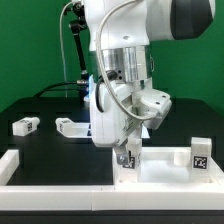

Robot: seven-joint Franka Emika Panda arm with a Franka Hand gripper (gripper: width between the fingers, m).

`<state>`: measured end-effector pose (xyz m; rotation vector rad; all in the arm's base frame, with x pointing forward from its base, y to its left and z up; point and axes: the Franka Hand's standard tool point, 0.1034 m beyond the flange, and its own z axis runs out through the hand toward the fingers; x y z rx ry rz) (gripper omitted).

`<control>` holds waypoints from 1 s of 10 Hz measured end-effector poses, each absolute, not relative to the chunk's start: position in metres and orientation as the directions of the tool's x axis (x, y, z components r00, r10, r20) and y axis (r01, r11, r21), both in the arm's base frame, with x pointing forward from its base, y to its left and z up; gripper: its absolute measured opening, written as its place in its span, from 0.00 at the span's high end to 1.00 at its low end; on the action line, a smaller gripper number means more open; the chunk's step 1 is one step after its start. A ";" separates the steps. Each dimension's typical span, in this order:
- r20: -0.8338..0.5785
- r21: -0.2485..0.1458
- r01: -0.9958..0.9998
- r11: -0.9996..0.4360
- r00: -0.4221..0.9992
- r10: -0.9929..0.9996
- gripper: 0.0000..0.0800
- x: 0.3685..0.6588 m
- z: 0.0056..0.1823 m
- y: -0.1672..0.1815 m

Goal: Assemble square table

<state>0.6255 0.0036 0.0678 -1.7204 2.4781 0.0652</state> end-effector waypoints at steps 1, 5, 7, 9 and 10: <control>-0.126 -0.036 -0.936 0.350 -0.344 -0.931 0.24 0.626 0.068 0.004; -0.149 -0.007 -0.959 0.282 -0.278 -0.949 0.19 0.603 0.097 0.046; -0.149 -0.008 -0.959 0.283 -0.279 -0.949 0.19 0.603 0.094 0.045; -0.148 -0.007 -0.959 0.282 -0.278 -0.949 0.19 0.603 0.094 0.046; -0.148 -0.007 -0.959 0.282 -0.278 -0.949 0.19 0.603 0.094 0.046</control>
Offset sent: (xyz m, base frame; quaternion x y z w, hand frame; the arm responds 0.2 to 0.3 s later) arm -0.0421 0.0345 0.0467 -0.0211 0.0214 -0.0454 0.9985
